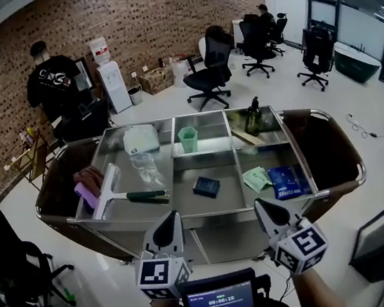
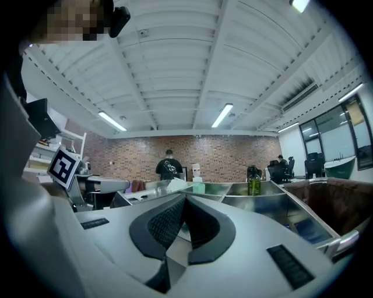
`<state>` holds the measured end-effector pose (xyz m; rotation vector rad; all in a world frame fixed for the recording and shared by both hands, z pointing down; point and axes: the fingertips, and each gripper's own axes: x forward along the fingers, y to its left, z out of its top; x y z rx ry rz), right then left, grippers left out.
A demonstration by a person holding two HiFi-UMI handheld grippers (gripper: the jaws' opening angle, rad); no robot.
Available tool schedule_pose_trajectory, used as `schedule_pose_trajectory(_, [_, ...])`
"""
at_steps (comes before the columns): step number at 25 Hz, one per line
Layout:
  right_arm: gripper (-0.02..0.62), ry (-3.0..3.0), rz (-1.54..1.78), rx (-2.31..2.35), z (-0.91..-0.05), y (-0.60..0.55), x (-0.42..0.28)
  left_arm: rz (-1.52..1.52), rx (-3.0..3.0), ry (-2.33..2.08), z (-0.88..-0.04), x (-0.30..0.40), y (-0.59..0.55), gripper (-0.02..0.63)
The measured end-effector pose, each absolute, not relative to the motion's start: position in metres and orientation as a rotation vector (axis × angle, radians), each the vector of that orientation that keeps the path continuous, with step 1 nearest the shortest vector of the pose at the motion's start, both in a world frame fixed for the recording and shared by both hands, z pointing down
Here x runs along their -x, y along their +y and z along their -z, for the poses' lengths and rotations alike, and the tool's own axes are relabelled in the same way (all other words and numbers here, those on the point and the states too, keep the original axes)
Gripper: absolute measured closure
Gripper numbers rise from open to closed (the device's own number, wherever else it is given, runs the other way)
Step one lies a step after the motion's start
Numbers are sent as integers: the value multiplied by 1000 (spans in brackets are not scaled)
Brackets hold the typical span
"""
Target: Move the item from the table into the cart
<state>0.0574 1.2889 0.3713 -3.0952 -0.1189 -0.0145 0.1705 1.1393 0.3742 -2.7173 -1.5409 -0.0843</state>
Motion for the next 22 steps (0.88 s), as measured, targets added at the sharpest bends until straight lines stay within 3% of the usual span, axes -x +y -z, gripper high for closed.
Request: schedule_pose_trajectory(22, [591, -100, 25, 3112, -375, 1289, -56, 82, 2687, -1520, -380, -168, 1138, 604])
